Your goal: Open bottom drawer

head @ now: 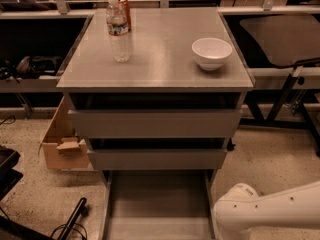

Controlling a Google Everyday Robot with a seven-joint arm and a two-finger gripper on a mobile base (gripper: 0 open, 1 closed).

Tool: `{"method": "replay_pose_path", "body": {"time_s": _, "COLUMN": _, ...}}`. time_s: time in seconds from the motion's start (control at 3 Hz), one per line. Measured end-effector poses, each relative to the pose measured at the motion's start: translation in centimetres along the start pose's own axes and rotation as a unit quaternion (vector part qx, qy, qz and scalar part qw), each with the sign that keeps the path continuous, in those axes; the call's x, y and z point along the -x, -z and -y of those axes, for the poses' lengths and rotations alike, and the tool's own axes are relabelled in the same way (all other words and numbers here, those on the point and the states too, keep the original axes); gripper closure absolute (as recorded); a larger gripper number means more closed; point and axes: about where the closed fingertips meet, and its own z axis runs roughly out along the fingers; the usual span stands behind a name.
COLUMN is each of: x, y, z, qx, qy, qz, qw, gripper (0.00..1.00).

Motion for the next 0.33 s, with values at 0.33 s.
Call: {"method": "replay_pose_path", "body": {"time_s": 0.33, "x": -1.71, "y": 5.38, "z": -0.99, "qx": -0.049, "qy": -0.046, "qz": 0.029, "qw": 0.9973, "gripper": 0.00}}
